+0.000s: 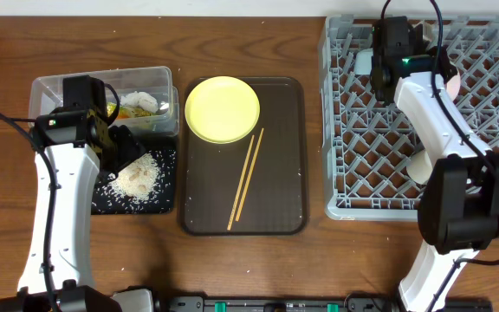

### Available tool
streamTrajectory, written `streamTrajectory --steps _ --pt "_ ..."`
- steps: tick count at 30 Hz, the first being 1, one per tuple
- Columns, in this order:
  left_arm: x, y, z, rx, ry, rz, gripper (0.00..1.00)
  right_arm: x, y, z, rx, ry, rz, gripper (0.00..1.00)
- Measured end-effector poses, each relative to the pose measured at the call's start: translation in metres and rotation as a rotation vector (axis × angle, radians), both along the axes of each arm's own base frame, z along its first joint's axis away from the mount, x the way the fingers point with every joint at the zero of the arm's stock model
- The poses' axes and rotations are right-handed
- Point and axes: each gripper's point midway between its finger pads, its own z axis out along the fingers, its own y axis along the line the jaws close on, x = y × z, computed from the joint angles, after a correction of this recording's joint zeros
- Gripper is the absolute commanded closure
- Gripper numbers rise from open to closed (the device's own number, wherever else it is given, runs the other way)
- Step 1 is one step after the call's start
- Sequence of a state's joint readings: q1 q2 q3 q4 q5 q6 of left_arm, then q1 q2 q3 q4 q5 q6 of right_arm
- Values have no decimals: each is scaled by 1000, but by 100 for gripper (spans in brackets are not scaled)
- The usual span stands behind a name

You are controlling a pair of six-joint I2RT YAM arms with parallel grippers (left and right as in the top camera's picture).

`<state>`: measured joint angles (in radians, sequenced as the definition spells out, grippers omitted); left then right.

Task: Sort waste into correct bins and load items into the dishwasher rack
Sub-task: 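Carry the white bowl into the rack with the right gripper and release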

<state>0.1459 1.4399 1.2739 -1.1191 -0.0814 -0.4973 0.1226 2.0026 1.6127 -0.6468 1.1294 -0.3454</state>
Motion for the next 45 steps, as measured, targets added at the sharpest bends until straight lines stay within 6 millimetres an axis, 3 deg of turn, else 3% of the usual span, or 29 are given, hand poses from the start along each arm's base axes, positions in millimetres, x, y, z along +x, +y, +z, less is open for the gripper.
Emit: streamTrajectory --steps 16,25,36,40,45 --pt "0 0 0 0 0 0 13 5 25 0 20 -69 22 99" --pt "0 0 0 0 0 0 13 7 18 25 -69 -190 -44 99" --pt "1 -5 -1 -30 -4 -6 13 5 18 15 -83 -134 -38 99" --pt "1 -6 -1 -33 -5 -7 13 7 25 -2 -101 -77 -25 99" --pt "1 -6 -1 -33 -5 -7 13 1 34 -5 -126 -43 -14 99"
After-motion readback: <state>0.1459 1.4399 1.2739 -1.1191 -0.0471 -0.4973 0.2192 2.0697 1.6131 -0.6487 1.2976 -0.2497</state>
